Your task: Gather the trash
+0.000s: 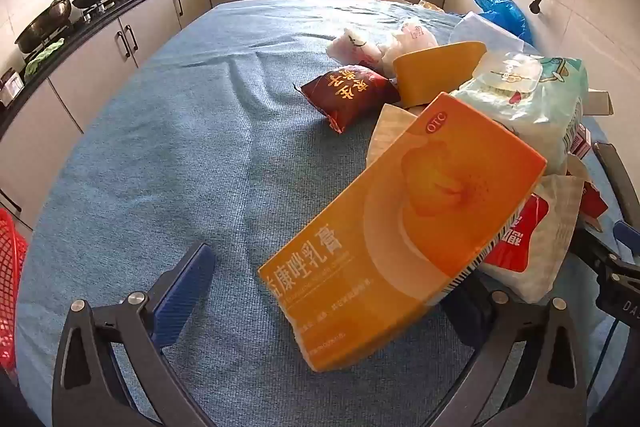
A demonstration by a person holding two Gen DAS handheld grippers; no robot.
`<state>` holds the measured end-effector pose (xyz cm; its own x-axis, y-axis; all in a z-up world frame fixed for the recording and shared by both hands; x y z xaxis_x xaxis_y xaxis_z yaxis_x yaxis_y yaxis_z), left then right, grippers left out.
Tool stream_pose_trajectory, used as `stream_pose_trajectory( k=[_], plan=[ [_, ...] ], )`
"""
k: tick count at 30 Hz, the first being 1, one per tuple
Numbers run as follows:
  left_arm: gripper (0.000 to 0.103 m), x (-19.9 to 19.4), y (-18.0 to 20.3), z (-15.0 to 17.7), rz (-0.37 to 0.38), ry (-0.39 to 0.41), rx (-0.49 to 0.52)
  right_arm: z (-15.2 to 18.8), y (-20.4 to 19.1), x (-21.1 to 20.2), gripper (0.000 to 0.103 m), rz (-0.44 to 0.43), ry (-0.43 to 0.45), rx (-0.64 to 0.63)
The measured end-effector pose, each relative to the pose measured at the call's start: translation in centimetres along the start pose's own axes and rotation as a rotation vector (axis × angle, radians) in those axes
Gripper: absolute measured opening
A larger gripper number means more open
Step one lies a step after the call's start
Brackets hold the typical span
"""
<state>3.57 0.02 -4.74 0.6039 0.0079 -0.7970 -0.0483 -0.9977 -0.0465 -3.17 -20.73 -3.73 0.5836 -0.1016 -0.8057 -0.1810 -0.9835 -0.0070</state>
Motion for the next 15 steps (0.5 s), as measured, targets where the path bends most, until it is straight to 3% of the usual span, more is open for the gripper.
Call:
stream_pose_trajectory(
  k=[15],
  plan=[
    [0.103,0.12,-0.04,0.04,0.023,-0.021,-0.016,-0.01,-0.03,0.04,0.103,0.005,-0.007,-0.004]
  ],
)
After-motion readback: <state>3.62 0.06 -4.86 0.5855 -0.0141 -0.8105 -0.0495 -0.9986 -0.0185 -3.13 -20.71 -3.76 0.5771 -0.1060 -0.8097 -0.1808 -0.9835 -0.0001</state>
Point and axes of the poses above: each gripper's, at about its wrist camera, not at the fingertips, and x roughly the way its jaws point, y to its right, z to its underside, the point moved 6 cm from there along x, roughly the way its jaws point
